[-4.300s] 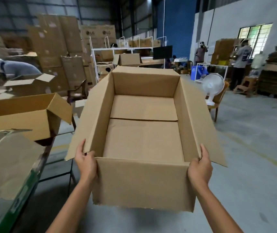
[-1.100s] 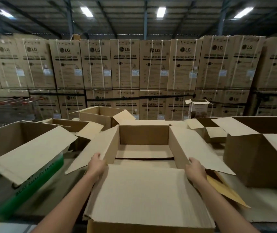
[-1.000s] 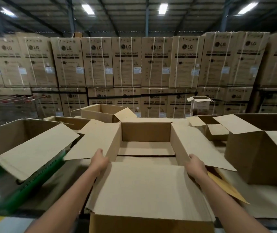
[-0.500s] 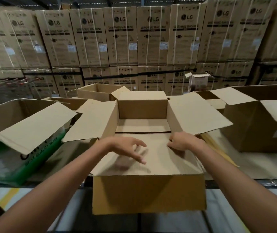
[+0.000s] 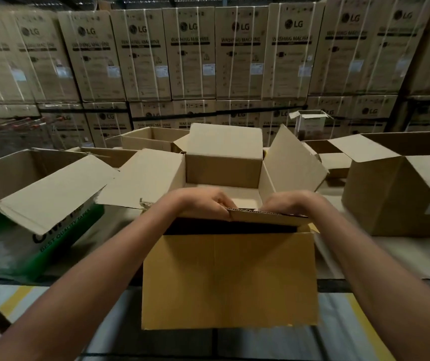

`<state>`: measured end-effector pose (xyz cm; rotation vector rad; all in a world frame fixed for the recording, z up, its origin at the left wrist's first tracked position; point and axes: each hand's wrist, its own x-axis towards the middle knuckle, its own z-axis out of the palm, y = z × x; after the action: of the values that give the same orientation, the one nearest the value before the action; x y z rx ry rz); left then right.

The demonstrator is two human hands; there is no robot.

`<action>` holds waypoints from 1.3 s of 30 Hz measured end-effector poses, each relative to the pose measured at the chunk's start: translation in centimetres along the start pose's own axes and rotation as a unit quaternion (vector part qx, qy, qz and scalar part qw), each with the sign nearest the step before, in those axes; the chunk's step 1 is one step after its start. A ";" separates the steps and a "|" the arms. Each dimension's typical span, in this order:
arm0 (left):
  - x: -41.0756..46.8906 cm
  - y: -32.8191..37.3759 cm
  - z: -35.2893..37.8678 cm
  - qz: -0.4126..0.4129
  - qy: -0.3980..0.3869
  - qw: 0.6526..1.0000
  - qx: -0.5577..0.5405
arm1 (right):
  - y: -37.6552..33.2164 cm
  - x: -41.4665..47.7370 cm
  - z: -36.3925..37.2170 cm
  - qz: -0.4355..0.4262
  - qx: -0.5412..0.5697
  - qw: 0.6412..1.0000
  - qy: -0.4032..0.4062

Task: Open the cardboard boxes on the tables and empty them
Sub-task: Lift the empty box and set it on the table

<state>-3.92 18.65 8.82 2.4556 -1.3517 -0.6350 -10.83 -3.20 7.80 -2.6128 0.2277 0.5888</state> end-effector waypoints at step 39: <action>0.9 -5.9 -0.6 -0.211 0.117 0.970 0.025 | 1.8 0.2 -0.8 0.038 -0.137 0.942 0.303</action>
<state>1.09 21.05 6.58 2.7780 -0.7728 -0.3803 -10.82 -5.19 7.69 -3.0008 0.4647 -0.2009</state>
